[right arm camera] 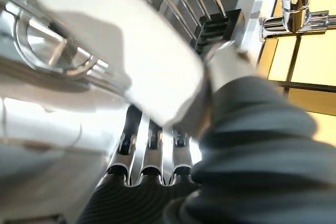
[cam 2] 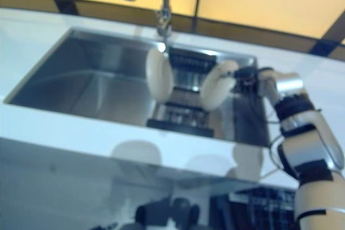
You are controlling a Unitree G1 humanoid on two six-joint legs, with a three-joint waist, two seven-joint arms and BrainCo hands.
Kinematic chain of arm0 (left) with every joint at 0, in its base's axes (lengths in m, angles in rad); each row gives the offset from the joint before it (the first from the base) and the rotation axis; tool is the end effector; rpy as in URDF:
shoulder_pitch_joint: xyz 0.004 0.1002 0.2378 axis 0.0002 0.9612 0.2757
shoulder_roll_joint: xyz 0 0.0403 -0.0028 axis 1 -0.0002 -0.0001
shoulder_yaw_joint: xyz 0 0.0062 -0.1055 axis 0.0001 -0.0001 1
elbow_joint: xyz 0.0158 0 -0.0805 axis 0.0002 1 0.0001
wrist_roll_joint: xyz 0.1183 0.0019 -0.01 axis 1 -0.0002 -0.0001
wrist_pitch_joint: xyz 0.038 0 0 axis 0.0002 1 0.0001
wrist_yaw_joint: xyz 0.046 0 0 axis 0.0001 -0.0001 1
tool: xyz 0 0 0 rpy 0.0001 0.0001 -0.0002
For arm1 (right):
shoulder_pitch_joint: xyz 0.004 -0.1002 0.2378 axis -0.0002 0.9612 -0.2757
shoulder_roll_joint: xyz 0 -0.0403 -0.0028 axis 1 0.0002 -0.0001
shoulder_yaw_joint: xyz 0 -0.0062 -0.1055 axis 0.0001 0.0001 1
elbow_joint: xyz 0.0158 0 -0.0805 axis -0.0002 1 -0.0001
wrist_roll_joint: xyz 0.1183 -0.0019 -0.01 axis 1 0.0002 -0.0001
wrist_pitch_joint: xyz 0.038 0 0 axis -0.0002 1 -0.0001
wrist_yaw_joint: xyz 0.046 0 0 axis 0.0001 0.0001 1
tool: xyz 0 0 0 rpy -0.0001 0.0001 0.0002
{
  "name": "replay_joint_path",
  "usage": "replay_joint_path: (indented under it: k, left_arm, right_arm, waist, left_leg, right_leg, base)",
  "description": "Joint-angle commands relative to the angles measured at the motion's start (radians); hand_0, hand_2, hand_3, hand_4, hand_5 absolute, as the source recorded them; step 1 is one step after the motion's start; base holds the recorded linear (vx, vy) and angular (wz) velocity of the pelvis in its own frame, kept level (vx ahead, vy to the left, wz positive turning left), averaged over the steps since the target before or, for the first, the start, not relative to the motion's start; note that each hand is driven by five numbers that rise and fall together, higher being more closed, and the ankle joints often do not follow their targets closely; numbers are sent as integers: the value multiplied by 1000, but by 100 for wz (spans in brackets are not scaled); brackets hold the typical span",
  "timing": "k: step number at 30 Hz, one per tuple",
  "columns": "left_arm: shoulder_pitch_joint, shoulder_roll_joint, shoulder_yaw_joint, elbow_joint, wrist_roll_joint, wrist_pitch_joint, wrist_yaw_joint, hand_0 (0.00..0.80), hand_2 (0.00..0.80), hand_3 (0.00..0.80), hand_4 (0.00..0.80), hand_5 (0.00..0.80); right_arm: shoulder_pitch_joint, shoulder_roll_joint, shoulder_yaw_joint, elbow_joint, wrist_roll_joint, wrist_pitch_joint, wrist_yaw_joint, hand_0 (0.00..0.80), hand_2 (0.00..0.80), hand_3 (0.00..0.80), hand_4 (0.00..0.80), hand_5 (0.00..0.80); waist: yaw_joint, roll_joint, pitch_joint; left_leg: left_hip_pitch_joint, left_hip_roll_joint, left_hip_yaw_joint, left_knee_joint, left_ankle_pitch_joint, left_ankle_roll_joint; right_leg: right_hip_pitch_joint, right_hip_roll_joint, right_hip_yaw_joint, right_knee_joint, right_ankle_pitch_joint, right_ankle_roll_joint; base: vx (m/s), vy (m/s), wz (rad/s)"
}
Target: Take plates into dishwasher
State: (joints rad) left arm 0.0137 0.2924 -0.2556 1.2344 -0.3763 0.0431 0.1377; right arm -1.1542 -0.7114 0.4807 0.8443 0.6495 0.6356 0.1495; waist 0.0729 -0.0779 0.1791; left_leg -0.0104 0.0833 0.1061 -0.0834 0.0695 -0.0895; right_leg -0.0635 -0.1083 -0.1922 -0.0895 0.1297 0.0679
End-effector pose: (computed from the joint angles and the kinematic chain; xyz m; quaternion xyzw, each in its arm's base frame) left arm 0.0680 0.2403 -0.1336 0.0785 0.5951 0.1467 0.7863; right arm 0.3730 -0.2385 0.2215 -0.1065 0.2141 0.0313 0.9705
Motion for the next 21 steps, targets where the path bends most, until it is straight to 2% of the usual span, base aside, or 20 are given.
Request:
replay_joint_path:
  k: [1,10,15,21]
  left_arm:
    - [-60,13,-37,17,-30,-1,15,0,0,0,0,0]
    - [-58,21,-36,22,-16,-5,10,0,0,0,0,0]
    - [-53,26,-35,26,-8,-7,8,0,0,0,0,0]
    - [-41,32,-29,30,13,-7,5,0,0,0,0,0]
  right_arm:
    - [-104,-30,67,50,-53,-54,-14,800,800,800,800,800]
    - [-132,-52,65,44,-2,-72,-75,800,800,800,800,800]
    - [-147,-74,61,40,47,-121,-109,800,800,800,800,800]
    - [-175,-112,73,11,52,-146,-125,800,800,800,800,800]
  waist:
    - [40,-29,47]
    - [41,-38,35]
    - [36,-44,20]
    - [30,-53,-10]
  left_leg:
    - [-15,-21,-25,-4,-17,10]
    - [-5,-21,-26,-4,-21,10]
    - [8,-18,-22,-4,-25,8]
    - [28,-15,-12,-4,-31,7]
  right_leg:
    - [34,-46,-9,2,-4,73]
    - [44,-45,-14,2,-6,74]
    - [54,-42,-12,2,-9,76]
    - [71,-40,-11,2,-13,79]
  base:
    - [0,0,0]
    - [-2,-1,1]
    - [0,0,0]
    - [7,0,0]
